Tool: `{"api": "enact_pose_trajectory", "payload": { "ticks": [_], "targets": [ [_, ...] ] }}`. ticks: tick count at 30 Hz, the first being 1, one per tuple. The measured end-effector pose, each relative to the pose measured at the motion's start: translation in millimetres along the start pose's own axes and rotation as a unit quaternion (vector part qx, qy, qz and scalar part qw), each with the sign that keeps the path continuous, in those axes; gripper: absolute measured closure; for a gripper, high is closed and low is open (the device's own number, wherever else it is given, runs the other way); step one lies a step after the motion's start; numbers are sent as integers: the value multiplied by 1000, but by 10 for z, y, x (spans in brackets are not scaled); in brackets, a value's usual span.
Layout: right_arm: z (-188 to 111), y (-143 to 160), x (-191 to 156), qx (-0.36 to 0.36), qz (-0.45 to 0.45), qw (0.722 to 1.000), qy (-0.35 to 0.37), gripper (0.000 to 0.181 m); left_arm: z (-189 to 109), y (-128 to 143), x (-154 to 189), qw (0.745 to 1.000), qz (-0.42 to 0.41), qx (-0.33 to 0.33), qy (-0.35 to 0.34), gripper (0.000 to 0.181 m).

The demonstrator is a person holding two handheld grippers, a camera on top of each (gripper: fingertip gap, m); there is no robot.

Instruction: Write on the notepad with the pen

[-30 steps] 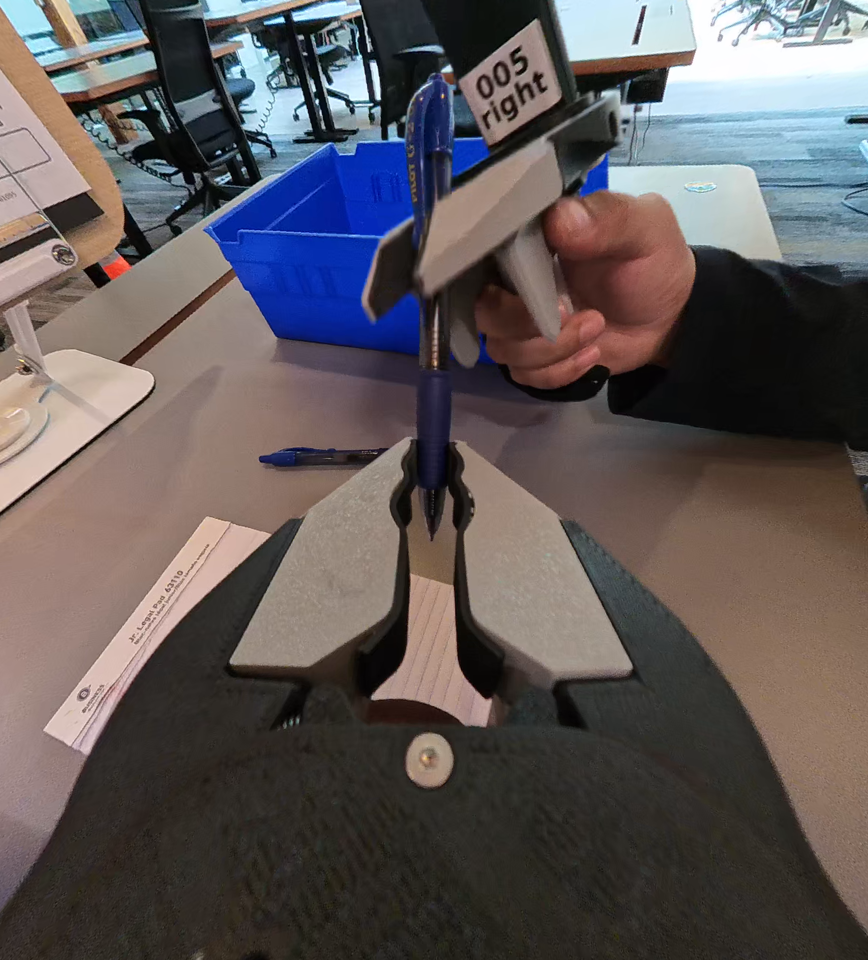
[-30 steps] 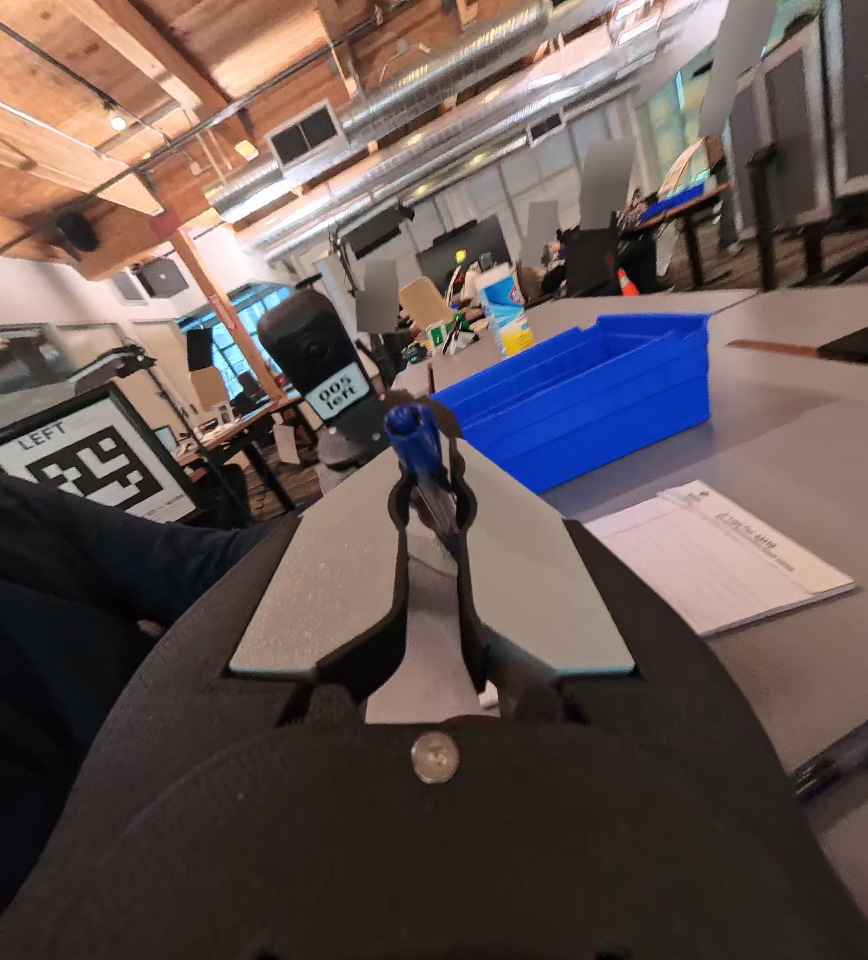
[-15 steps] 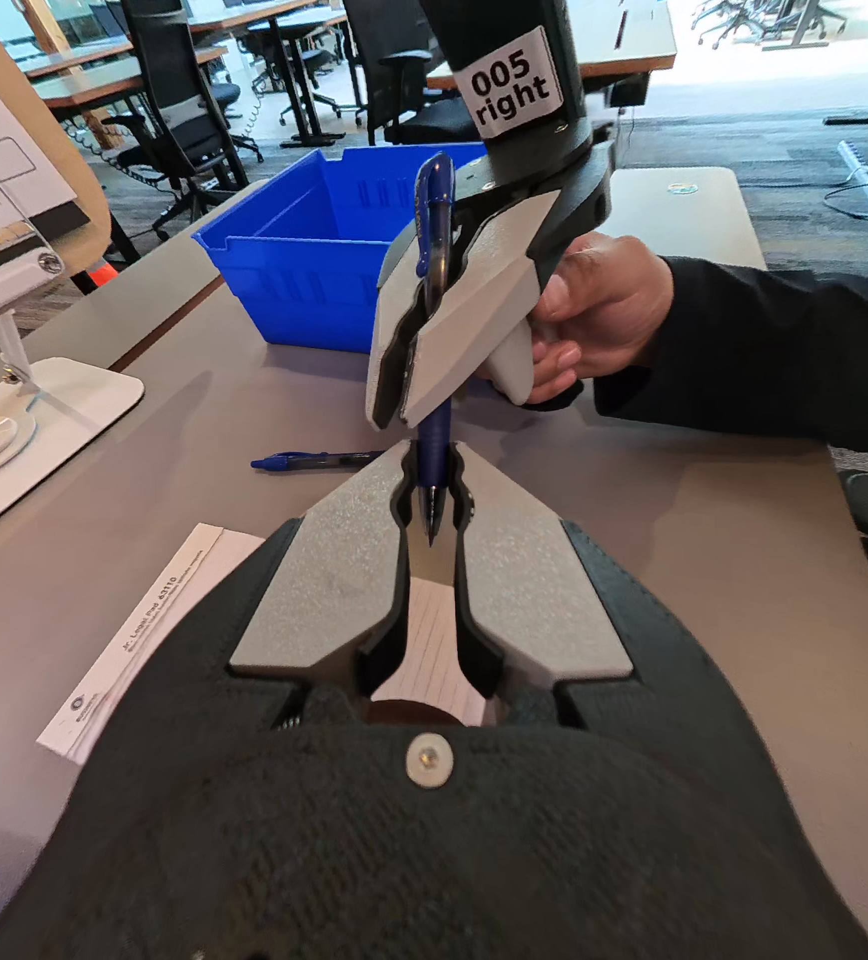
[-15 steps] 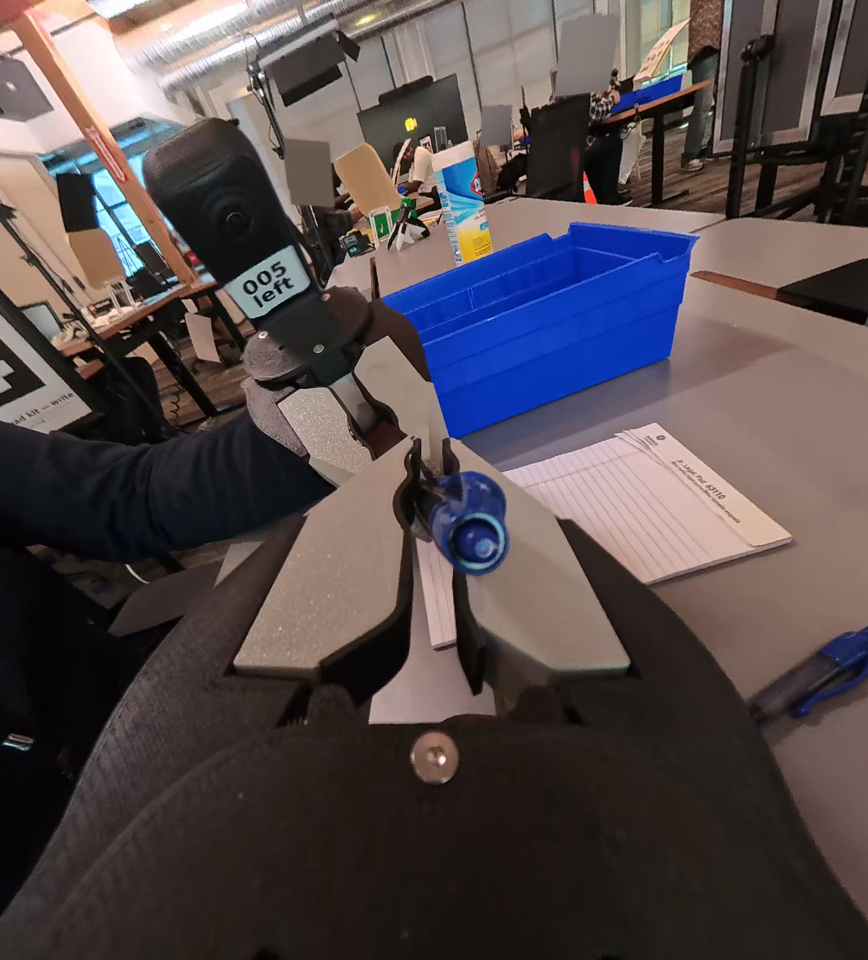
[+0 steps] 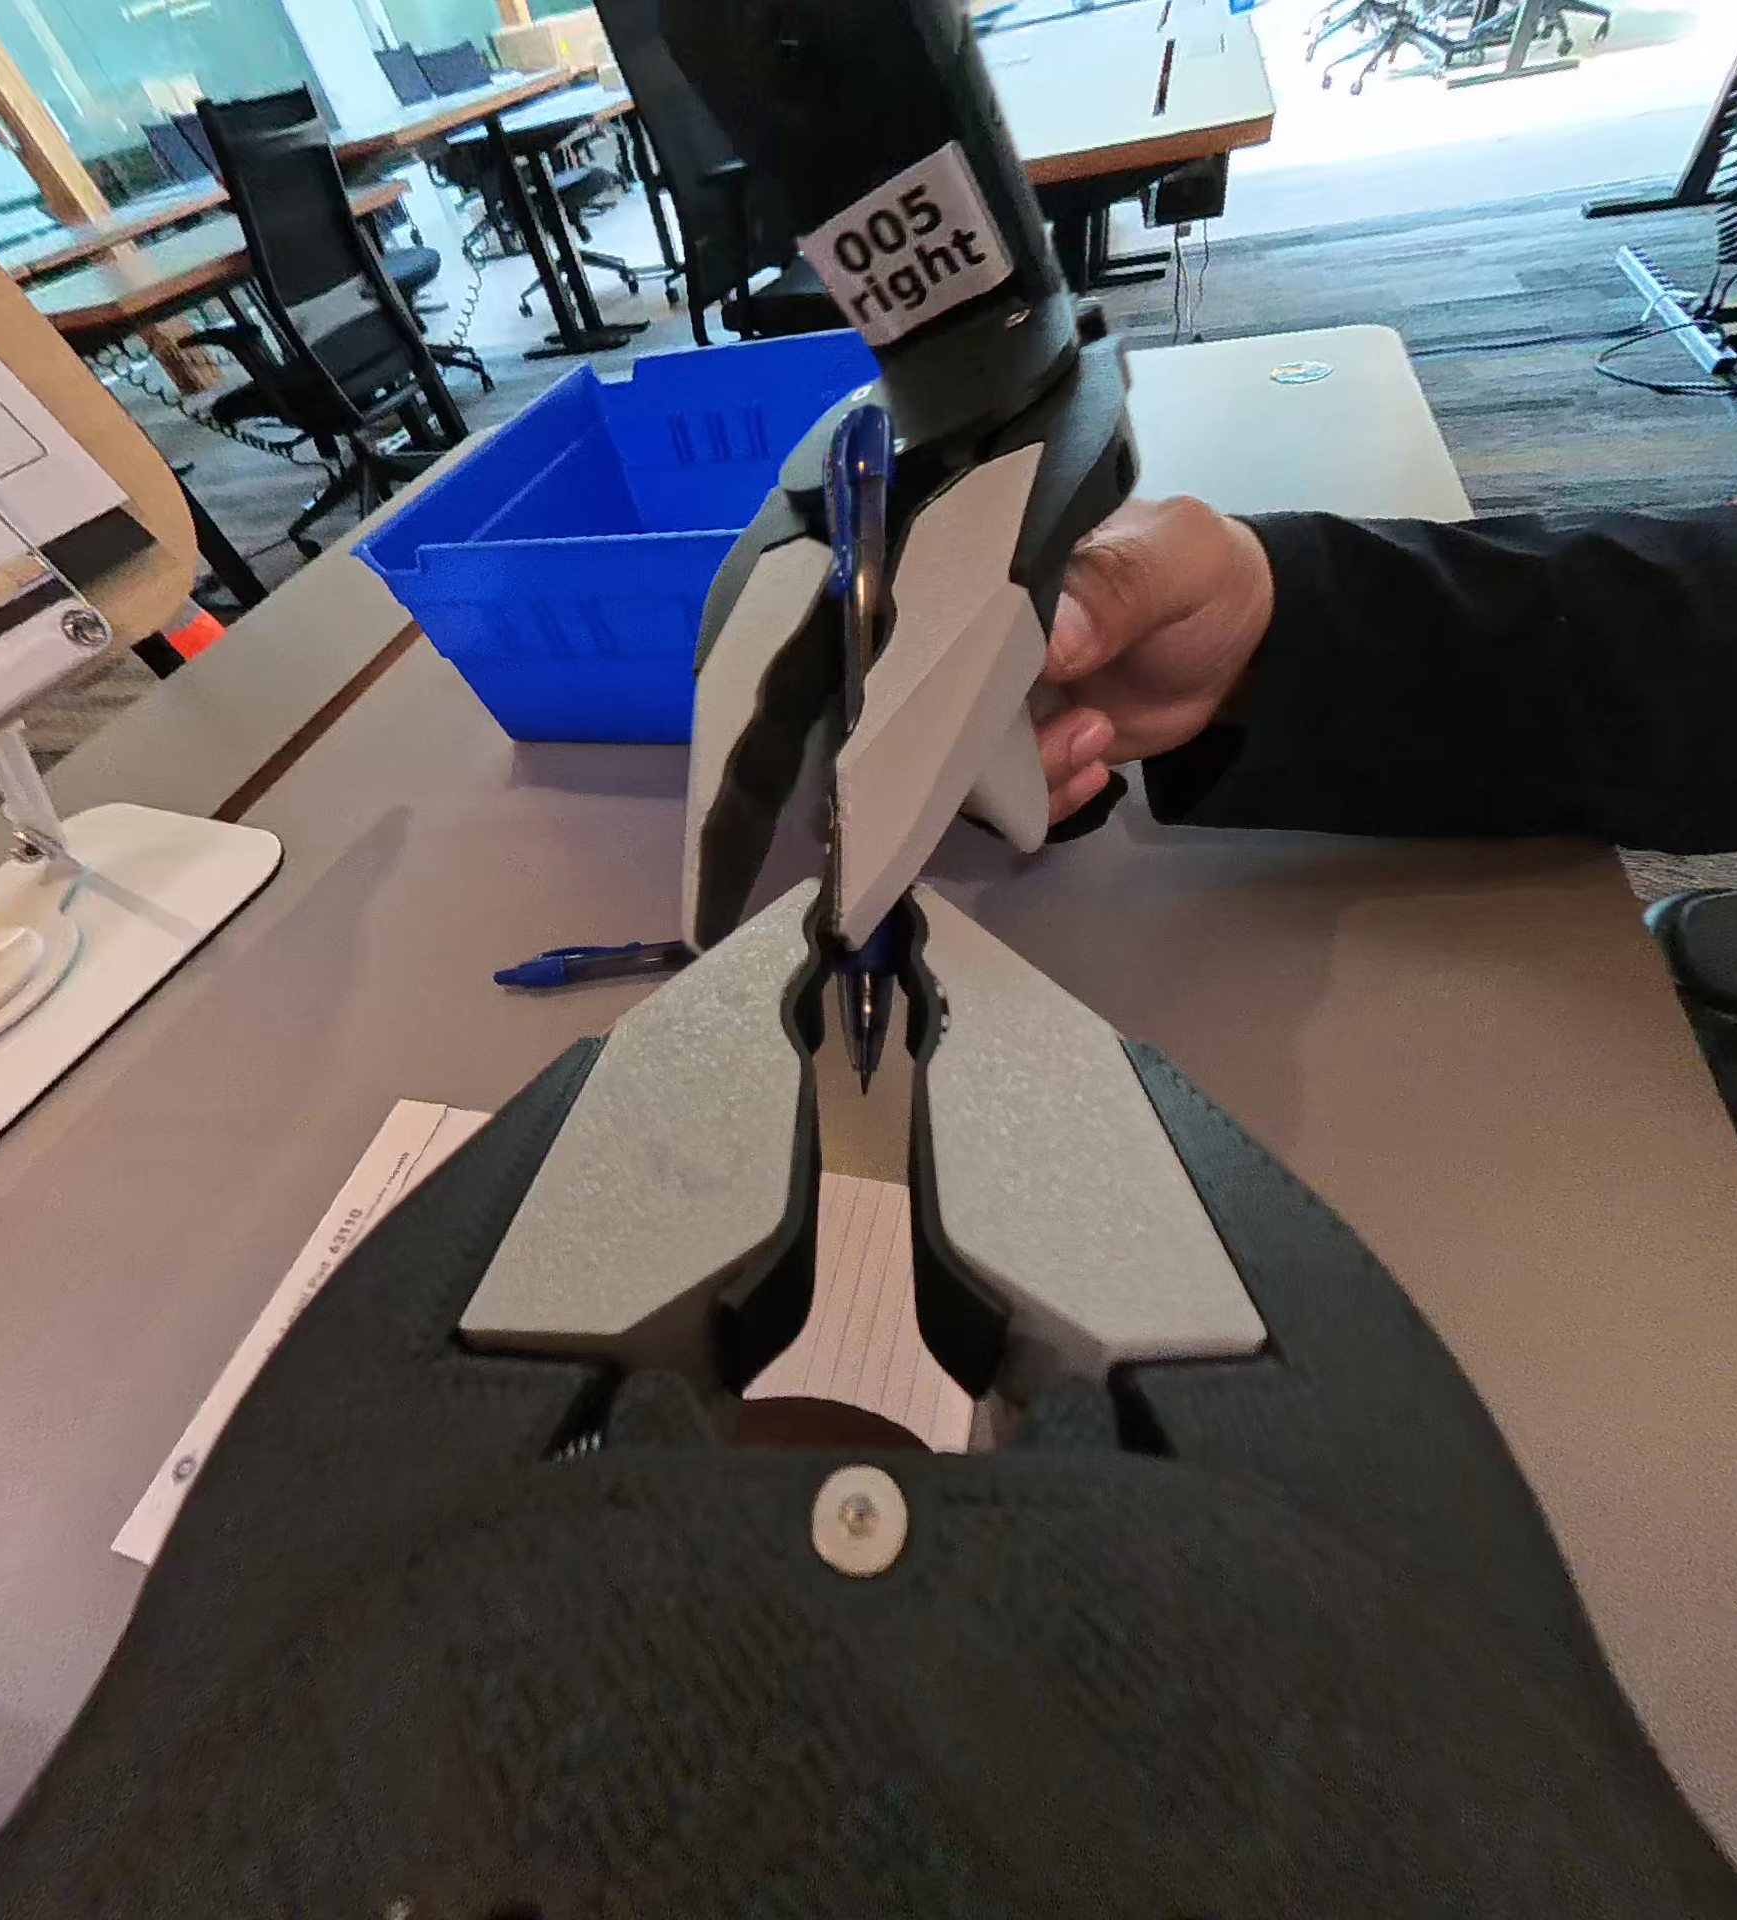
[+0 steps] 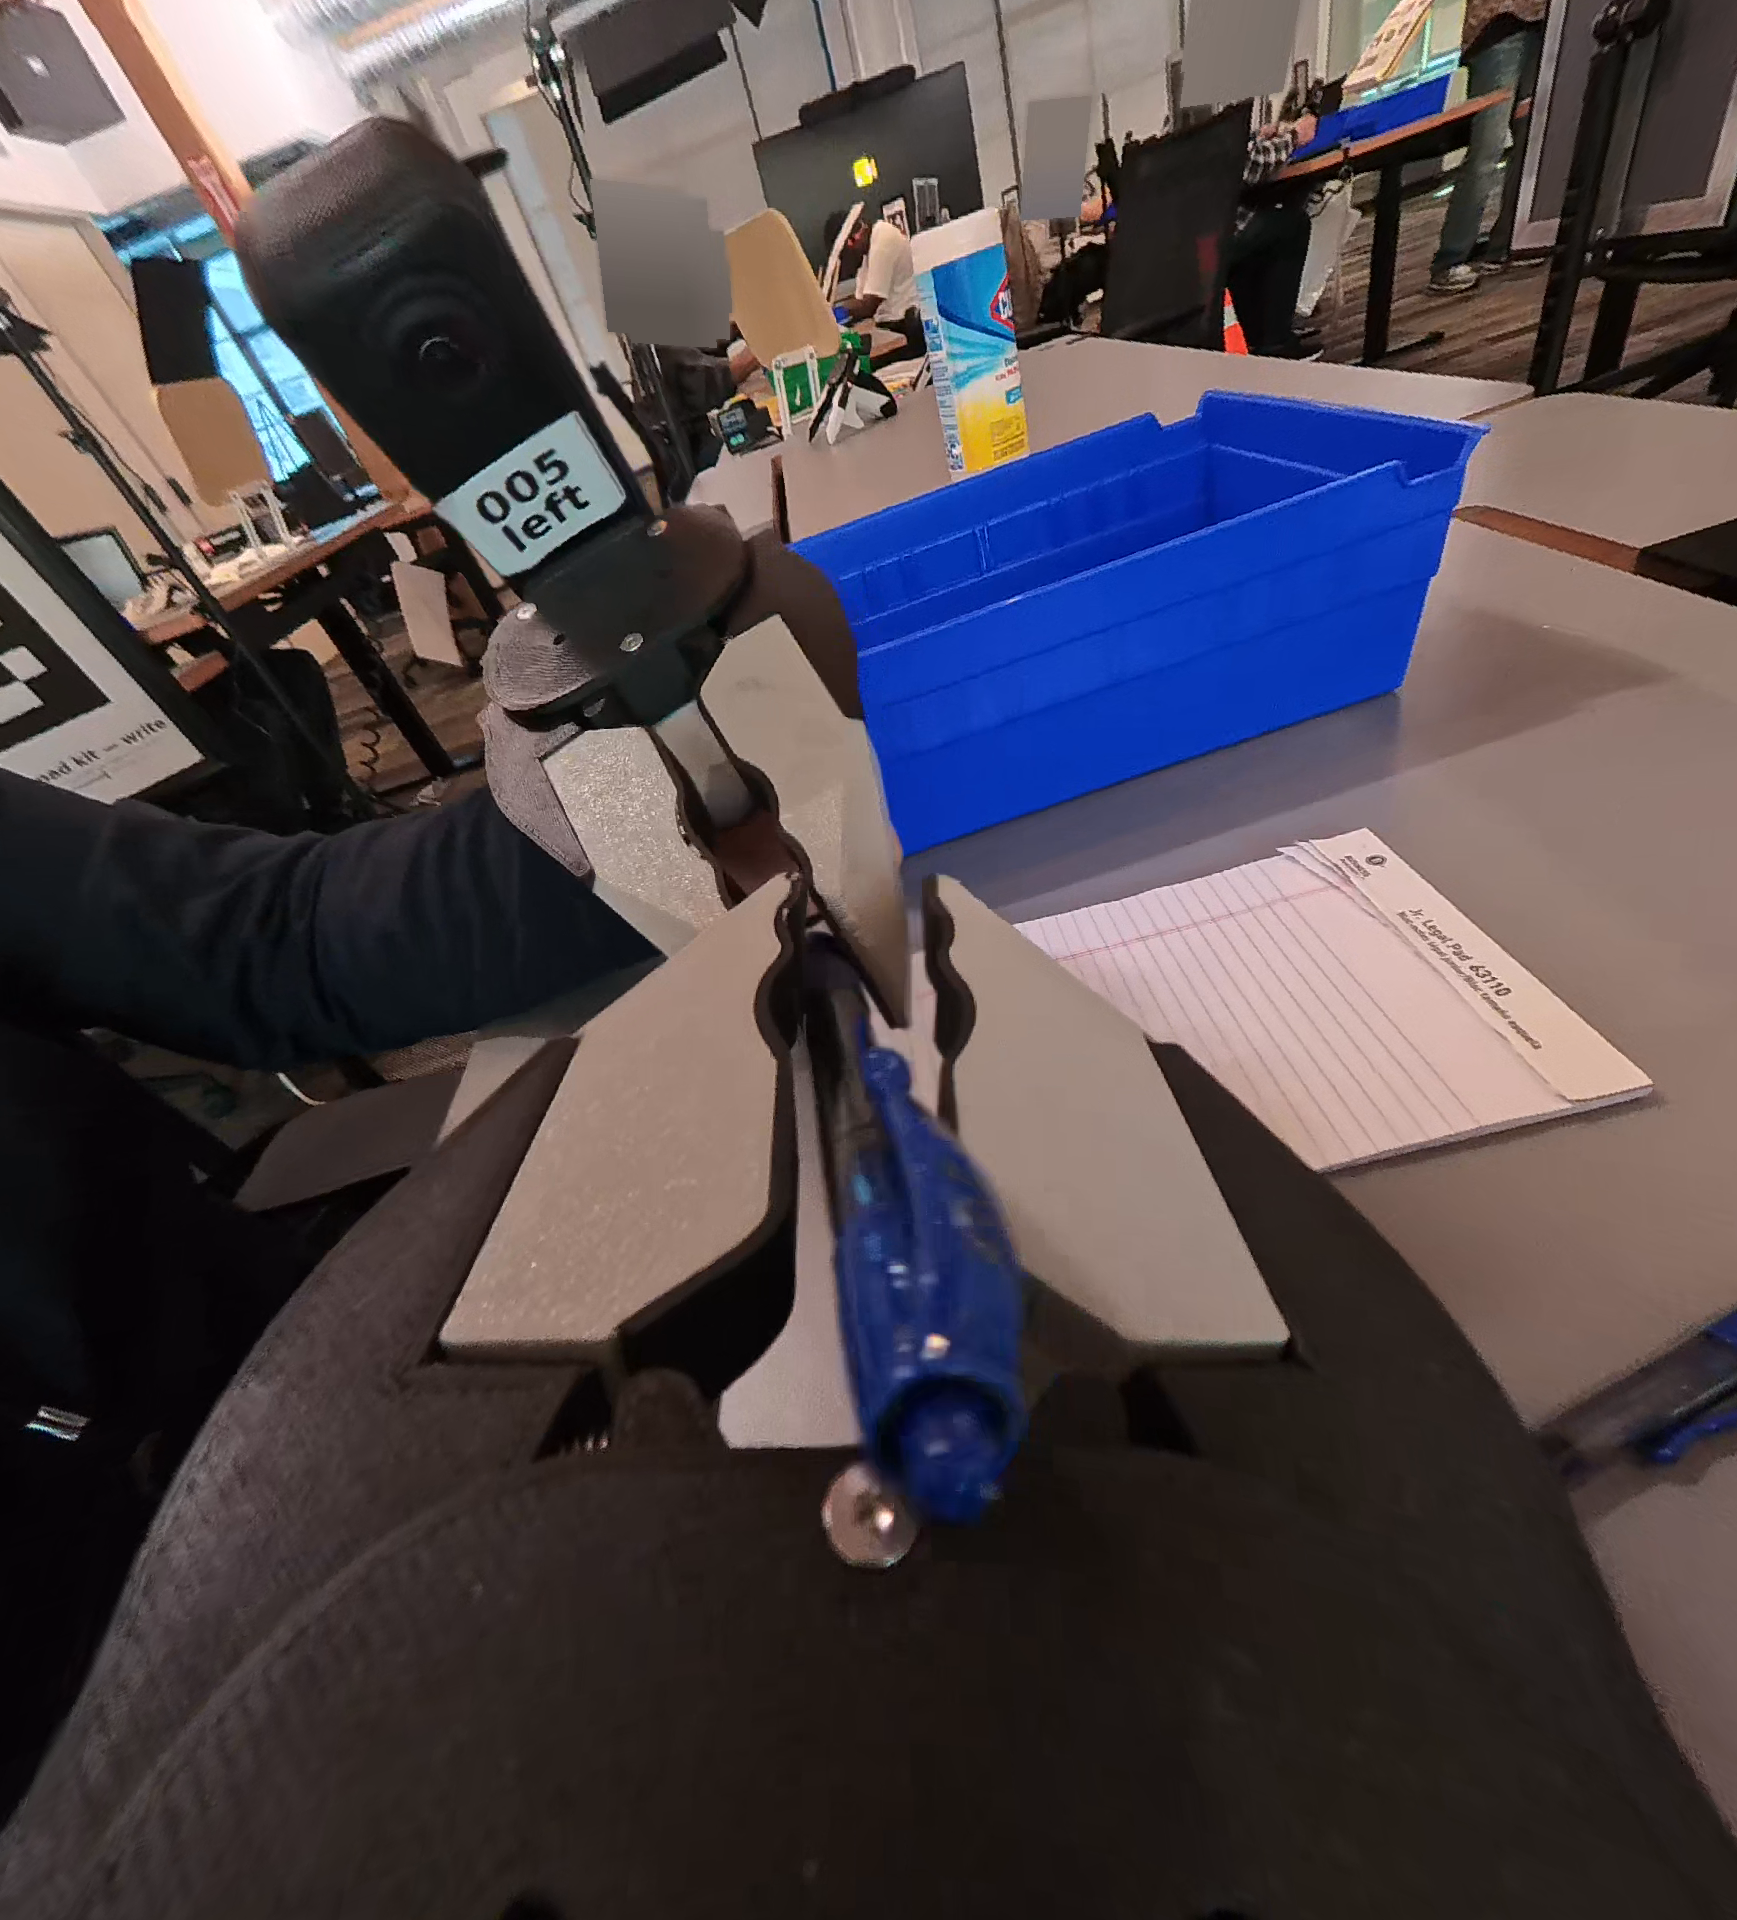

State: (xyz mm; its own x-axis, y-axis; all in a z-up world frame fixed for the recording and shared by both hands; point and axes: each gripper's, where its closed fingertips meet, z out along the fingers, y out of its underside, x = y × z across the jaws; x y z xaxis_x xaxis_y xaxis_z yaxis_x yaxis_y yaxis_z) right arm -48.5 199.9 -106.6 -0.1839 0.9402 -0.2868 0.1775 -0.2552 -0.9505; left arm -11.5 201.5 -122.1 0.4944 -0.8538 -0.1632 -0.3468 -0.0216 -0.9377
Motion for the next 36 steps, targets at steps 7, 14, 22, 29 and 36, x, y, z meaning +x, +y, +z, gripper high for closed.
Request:
{"api": "enact_pose_trajectory", "payload": {
  "ticks": [7, 14, 22, 29, 36],
  "targets": [
    [0, -20, 0, 3, -11, 1000, 8, 167, 15, -23, -32, 1000, -12, 10, -9, 172],
    [17, -48, -8, 9, -35, 999, 22, 168, -10, -40, -38, 1000, -17, 17, -7, 172],
    [39, -40, -5, 7, -47, 998, 29, 168, -28, -14, -33, 1000, -23, 11, 3, 172],
    [56, -14, 4, 1, -45, 999, 30, 169, -39, 24, -25, 999, -42, 0, 16, 171],
    [66, -1, 2, 2, -39, 999, 24, 169, -68, 19, 37, 996, -74, 3, 52, 161]
  ]
}}
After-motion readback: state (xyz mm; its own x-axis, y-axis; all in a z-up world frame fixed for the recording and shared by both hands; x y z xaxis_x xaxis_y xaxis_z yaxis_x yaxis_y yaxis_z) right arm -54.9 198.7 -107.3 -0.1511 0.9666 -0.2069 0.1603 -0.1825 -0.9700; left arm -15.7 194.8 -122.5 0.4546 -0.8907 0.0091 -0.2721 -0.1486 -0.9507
